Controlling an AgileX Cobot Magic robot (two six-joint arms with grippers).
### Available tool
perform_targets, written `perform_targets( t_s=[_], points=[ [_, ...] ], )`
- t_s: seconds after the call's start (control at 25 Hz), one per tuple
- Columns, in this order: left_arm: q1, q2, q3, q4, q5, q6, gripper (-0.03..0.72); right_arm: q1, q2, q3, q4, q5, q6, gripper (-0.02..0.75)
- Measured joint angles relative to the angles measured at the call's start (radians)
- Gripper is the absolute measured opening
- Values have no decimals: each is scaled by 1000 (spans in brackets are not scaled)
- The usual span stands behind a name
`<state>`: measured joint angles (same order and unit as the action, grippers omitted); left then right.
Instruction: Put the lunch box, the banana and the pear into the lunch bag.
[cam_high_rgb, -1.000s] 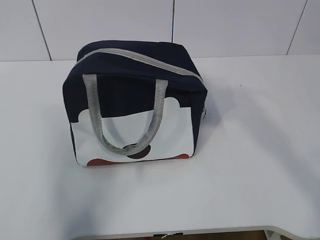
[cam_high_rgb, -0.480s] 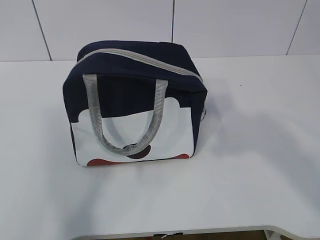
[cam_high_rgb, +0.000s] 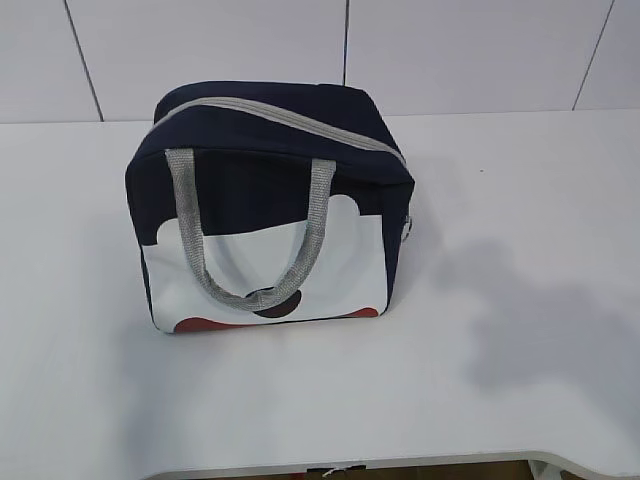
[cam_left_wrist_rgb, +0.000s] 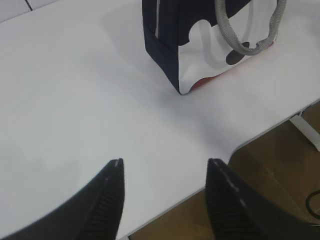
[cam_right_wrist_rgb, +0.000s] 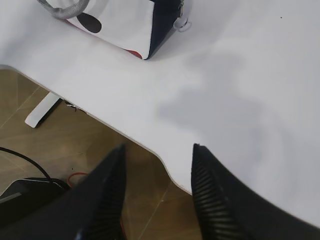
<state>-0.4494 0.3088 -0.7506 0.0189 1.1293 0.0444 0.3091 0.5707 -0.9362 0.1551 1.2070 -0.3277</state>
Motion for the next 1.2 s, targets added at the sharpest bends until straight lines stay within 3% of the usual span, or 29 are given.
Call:
perform_targets(
  t_s=[0.68,1.2],
  points=[
    [0,-224,132,-33,-74,0,368,0,-295,276,-2,-42,34,368],
    [0,-230,156,-34,-76,2,358,0,-434,354,-85,-42,93,368]
  ],
)
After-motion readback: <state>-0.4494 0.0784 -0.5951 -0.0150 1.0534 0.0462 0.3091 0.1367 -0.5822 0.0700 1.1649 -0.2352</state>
